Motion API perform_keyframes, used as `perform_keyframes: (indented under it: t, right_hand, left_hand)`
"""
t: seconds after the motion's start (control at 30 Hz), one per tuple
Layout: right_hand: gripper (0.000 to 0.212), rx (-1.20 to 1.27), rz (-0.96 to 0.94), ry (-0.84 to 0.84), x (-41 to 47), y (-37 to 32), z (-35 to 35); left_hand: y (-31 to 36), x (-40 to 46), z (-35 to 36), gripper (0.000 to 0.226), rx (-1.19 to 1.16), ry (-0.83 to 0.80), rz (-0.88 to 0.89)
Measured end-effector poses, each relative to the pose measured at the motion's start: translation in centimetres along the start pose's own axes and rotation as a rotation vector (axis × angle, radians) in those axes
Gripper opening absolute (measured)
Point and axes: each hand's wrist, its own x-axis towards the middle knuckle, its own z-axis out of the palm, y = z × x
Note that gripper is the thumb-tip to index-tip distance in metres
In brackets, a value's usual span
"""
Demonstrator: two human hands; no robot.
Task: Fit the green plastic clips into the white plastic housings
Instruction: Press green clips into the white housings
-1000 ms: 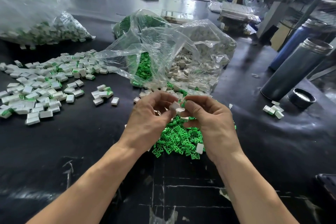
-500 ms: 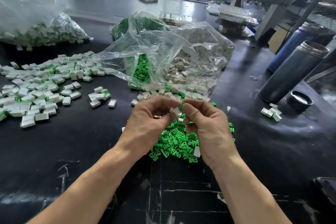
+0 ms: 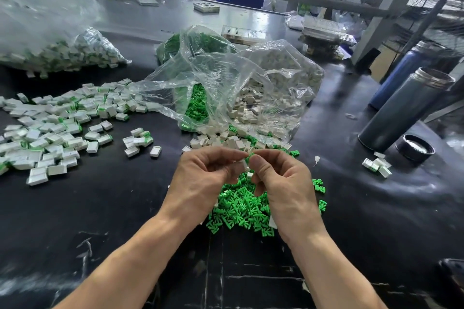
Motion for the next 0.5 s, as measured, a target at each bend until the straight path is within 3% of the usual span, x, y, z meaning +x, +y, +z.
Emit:
perform_keyframes:
  t: [0.3,0.5]
  right_hand:
    - [0.004,-0.115,-0.008,-0.062,-0.5,-0.5,0.1]
    - [0.005,-0.593,-0.208,-0.127,-0.8,-1.1,-0.8]
  left_hand:
    - [-0.3,0.0,-0.3,0.020,0.081,0.021,0.043]
    - [-0.4,0.3,-0.9,0.026,0.402,0.028,0.161]
